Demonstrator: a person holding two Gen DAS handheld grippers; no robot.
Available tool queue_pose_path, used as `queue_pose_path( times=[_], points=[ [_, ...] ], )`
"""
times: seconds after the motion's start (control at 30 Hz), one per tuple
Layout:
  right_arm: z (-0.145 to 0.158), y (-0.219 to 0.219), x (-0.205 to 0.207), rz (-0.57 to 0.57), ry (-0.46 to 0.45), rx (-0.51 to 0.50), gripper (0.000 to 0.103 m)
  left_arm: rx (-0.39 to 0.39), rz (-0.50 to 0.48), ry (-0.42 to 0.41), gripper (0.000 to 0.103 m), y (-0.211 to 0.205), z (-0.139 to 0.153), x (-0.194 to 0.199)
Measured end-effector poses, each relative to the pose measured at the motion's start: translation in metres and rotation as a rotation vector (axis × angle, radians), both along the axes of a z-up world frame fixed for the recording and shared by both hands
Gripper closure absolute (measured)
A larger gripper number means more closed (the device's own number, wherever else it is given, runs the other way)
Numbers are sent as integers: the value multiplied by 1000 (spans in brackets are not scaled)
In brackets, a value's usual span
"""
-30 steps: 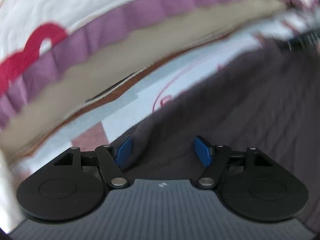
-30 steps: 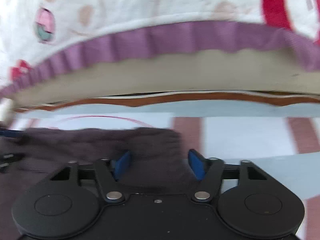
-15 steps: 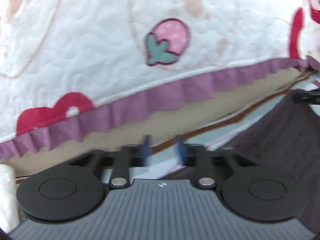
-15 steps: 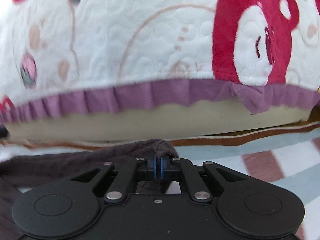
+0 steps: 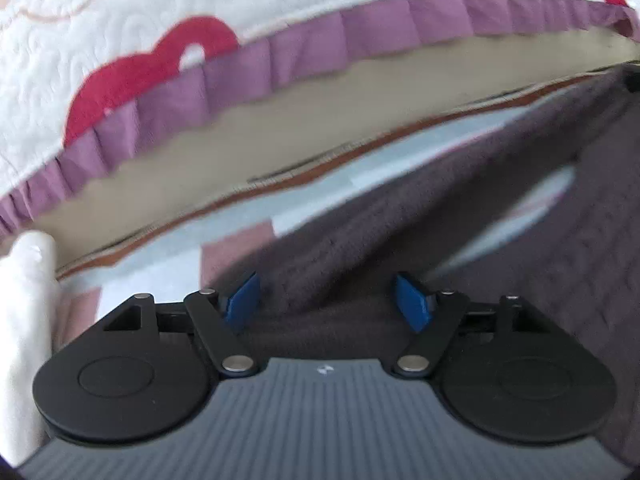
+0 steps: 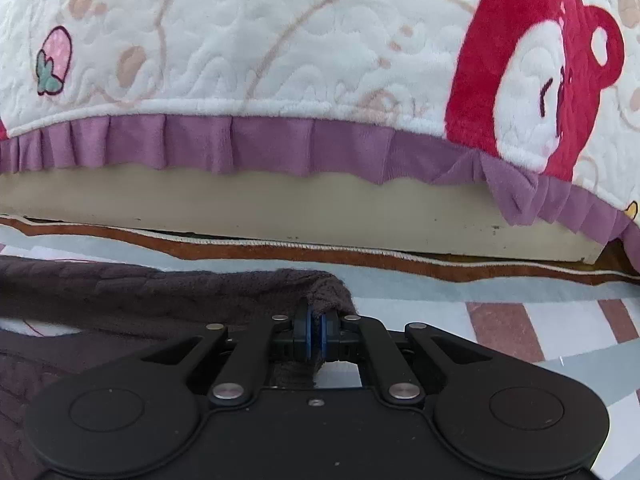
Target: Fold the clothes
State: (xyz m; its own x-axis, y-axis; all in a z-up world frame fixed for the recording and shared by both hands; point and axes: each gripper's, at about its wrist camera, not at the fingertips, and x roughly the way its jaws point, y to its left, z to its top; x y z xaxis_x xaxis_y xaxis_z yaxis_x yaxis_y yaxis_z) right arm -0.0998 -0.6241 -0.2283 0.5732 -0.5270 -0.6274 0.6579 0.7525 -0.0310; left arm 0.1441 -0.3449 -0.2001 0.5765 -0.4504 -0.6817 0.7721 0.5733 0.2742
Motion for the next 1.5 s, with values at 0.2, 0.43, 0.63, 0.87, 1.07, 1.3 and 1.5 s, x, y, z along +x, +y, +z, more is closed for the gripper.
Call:
queue_pose_path(
  times=[0.2, 0.43, 0.63, 0.87, 1.07, 1.3, 1.5],
  points=[
    [-1, -8, -5, -9, -63, 95, 98, -46, 22, -120, 93, -13, 38, -7],
    [-1, -13, -13, -30, -150, 163, 98, -123, 36, -330, 93, -28, 98, -28],
    [-4, -24, -18, -109, -165, 170, 98, -70, 44, -411, 62, -72, 107, -6],
    [-16, -20, -10, -118, -54, 110, 99, 154, 68, -465, 61, -72, 56, 31],
    [-18, -17, -7, -126, -19, 82, 99, 107, 254, -450, 65, -24, 72, 76],
    [-23, -24, -6, -145, -5, 147, 97, 3, 218, -171, 61, 39, 72, 70],
    [13, 6, -10, -127, -44, 68, 83, 25, 135, -24, 47, 84, 54, 42]
  ],
)
